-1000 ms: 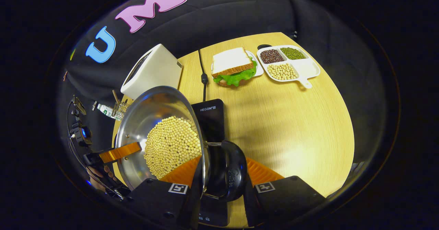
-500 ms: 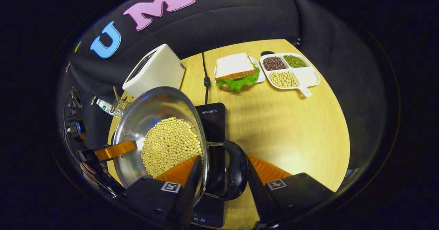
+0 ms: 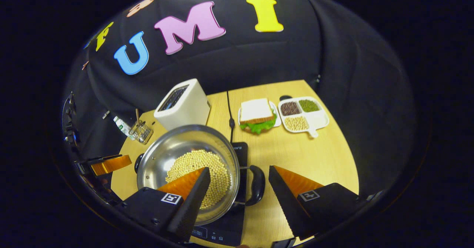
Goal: First push the handle of the pot to place it horizontally, then grasp the pot with both hands and set it on the induction cooktop.
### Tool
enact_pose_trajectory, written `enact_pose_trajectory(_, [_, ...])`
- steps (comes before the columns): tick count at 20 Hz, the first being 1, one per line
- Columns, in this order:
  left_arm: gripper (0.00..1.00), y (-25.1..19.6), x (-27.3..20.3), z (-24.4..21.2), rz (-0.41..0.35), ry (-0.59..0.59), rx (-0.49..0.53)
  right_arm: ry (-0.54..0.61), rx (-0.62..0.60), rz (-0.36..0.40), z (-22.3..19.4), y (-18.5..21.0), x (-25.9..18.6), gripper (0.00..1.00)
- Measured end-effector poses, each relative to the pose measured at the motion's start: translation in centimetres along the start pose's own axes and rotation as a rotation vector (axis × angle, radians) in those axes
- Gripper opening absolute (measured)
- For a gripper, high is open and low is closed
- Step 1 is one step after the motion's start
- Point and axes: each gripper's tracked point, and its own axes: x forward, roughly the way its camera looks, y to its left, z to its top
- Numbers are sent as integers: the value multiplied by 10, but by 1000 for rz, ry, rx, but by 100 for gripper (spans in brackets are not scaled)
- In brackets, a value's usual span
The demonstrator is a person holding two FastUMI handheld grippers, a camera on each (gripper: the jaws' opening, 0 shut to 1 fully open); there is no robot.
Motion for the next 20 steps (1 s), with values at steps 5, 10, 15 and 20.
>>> enact_pose_trajectory(5, [95,13,-78,63,45,-236,-21,-298,-55,-45,85,8,-68,98])
enact_pose_trajectory(10, [95,28,-161,113,100,-433,38,-584,-127,-91,150,29,-151,98])
enact_pose_trajectory(15, [95,33,-236,137,103,-569,32,-672,-131,-100,158,58,-218,98])
enact_pose_trajectory(20, [95,32,-288,125,117,-640,71,-659,-141,-169,120,58,-260,98])
